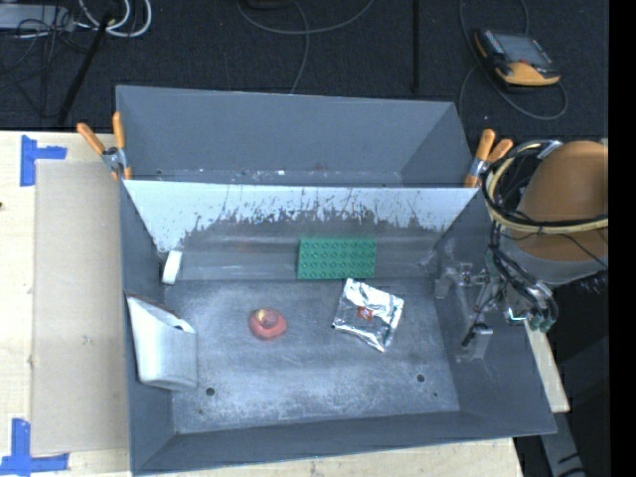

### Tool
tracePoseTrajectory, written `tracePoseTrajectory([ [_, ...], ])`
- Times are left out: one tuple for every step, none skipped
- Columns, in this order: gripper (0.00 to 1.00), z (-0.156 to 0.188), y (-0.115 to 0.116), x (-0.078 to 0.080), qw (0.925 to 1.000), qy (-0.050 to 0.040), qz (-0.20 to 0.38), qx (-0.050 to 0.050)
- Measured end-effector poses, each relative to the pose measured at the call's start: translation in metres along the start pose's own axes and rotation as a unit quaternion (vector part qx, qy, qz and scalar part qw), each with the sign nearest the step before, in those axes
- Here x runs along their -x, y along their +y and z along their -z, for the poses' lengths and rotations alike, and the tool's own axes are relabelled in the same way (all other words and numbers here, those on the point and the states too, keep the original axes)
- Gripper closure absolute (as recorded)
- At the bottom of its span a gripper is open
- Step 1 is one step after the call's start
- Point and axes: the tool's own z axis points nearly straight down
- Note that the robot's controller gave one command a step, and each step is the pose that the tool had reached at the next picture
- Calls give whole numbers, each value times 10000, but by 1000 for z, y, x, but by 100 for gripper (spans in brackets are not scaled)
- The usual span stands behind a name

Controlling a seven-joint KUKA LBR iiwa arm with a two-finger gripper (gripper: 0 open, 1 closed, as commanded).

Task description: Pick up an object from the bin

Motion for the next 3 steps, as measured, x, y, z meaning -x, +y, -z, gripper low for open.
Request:
tracePoseTrajectory([
  [0, -86, 65, 48, 9995, -22, -305, 14],
  [100, -81, 61, 48, 9995, -40, -307, -5],
  [100, 91, 48, 45, 9994, -96, -339, -13],
])
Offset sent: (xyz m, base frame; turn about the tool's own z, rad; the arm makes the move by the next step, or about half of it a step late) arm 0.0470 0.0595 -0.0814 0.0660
